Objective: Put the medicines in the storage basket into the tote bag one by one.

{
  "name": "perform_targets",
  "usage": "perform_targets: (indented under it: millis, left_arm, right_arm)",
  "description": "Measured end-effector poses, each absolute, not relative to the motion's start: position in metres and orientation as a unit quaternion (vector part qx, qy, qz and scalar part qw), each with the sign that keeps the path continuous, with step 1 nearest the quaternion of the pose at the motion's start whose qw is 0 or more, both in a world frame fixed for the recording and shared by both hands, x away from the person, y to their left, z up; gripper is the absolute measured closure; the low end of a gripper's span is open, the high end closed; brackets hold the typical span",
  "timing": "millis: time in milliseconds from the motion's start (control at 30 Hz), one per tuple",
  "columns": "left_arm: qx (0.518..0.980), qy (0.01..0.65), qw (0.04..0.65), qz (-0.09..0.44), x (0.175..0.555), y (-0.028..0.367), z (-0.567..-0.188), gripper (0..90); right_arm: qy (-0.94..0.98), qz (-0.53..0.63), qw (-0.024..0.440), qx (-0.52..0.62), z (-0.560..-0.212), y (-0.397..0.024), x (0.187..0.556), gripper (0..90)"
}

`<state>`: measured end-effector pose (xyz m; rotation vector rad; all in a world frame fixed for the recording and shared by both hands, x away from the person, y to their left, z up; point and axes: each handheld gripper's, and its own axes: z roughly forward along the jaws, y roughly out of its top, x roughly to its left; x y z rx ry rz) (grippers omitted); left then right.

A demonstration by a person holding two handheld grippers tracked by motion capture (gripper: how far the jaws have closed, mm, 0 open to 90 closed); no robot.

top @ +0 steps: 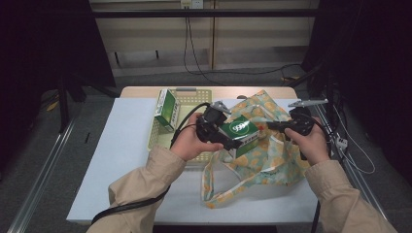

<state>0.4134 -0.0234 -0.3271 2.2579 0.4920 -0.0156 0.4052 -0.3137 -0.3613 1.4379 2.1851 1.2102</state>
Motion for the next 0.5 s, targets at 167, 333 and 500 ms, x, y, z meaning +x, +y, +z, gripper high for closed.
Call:
perform_targets:
  millis: [167, 333, 500]
  left_arm:
    - [0.898, 0.192, 0.396, -0.005, 0.408, -0.04, -0.34, 16.9]
    - [0.904, 0.188, 0.383, 0.007, 0.408, -0.051, -0.353, 16.9]
    - [0.901, 0.202, 0.383, 0.001, 0.415, -0.054, -0.363, 16.9]
  right_arm:
    - [0.749, 0.423, 0.127, 0.495, -0.36, -0.315, 0.405, 89.6]
    - [0.752, 0.421, 0.125, 0.492, -0.36, -0.312, 0.405, 89.7]
    - [0.752, 0.423, 0.123, 0.49, -0.358, -0.312, 0.405, 89.7]
